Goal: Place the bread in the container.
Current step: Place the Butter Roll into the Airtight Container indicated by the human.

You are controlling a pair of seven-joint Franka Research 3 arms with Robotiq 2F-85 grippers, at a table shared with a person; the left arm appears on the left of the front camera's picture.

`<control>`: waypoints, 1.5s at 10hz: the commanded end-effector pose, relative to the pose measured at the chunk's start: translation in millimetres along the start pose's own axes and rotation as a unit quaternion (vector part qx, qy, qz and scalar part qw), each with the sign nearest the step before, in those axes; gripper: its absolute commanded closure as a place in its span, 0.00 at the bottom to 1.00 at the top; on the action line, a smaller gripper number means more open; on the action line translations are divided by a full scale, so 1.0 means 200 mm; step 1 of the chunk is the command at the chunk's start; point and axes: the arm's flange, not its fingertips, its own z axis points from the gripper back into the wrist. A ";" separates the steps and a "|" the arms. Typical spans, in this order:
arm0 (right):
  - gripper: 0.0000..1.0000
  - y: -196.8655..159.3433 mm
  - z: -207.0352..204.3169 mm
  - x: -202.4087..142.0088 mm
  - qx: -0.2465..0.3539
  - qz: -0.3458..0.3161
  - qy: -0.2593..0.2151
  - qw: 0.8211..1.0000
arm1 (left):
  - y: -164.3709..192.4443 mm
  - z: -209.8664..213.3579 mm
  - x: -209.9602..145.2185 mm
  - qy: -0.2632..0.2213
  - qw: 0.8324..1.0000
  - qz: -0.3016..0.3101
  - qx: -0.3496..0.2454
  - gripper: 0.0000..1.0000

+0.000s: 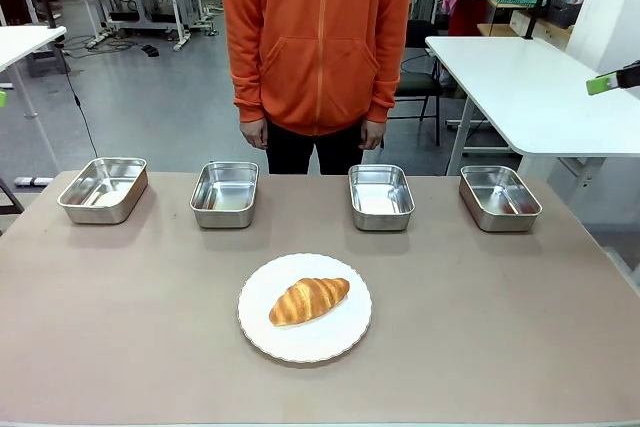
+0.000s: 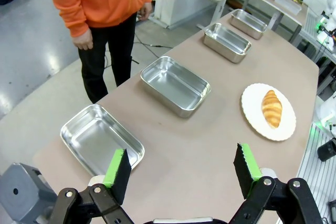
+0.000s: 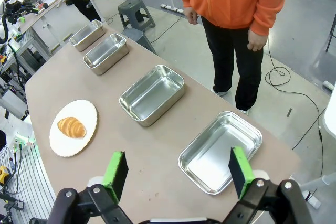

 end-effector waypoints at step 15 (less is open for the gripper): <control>0.00 0.00 0.00 0.01 -0.004 0.002 -0.003 1.000 | 0.00 0.00 0.00 -0.001 1.000 -0.001 0.001 0.00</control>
